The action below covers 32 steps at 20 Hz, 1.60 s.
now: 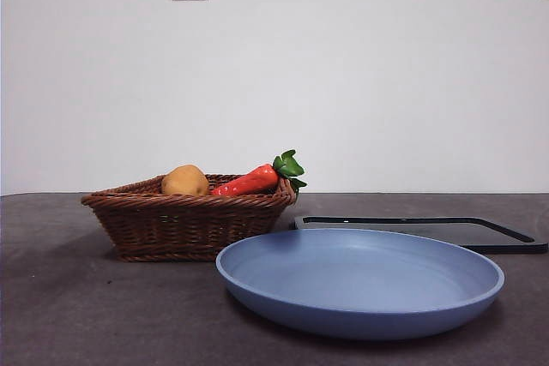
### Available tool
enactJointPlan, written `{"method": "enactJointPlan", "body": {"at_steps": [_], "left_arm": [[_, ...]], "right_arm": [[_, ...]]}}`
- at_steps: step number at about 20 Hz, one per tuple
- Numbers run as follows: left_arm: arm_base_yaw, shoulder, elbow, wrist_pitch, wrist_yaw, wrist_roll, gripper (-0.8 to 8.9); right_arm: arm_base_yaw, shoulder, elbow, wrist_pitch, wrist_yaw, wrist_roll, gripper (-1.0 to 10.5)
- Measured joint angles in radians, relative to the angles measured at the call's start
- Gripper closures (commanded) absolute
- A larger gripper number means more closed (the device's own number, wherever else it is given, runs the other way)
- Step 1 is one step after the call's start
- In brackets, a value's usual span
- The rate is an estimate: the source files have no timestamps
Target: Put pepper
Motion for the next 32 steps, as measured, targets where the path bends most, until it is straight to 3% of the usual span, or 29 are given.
{"method": "enactJointPlan", "body": {"at_steps": [4, 10, 20, 27, 32], "left_arm": [[-0.001, 0.000, 0.000, 0.000, 0.000, 0.000, 4.71], [-0.001, 0.000, 0.000, 0.000, 0.000, 0.000, 4.71], [-0.001, 0.000, 0.000, 0.000, 0.000, 0.000, 4.71], [-0.001, 0.000, 0.000, 0.000, 0.000, 0.000, 4.71], [-0.001, 0.000, 0.000, 0.000, 0.000, 0.000, 4.71]], "right_arm": [[0.002, 0.051, 0.000, 0.002, 0.000, 0.008, 6.6], [0.073, 0.278, 0.000, 0.068, 0.005, 0.016, 6.6], [0.225, 0.708, 0.000, 0.275, 0.172, 0.016, 6.6], [0.250, 0.850, 0.001, 0.355, 0.183, 0.015, 6.7], [0.261, 0.893, 0.001, 0.362, 0.184, 0.015, 7.5]]}}
